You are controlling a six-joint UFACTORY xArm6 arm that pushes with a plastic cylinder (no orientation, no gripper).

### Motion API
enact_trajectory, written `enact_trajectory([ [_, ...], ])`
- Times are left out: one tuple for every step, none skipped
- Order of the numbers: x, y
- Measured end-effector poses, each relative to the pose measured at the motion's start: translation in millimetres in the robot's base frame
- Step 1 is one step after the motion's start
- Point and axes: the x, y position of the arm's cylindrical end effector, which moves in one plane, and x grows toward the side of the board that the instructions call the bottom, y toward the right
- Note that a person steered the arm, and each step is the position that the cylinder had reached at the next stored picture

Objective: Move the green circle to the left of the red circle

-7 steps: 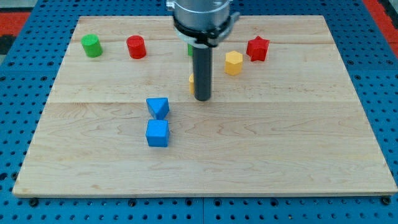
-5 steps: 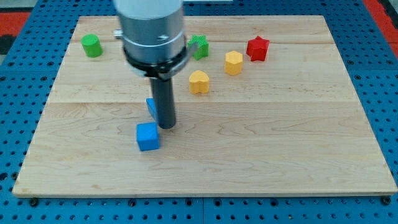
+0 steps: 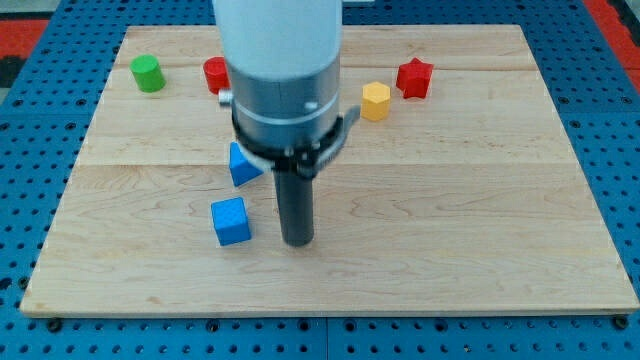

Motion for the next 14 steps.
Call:
enact_trajectory([
  [-36, -100],
  [-75, -157],
  [-63, -153],
  [-54, -213],
  [-82, -212],
  [-109, -180],
  [-117, -153],
  [-125, -143],
  [-149, -170],
  [-195, -212],
  [-250, -256],
  [-269, -264],
  [-270, -200],
  [-256, -200],
])
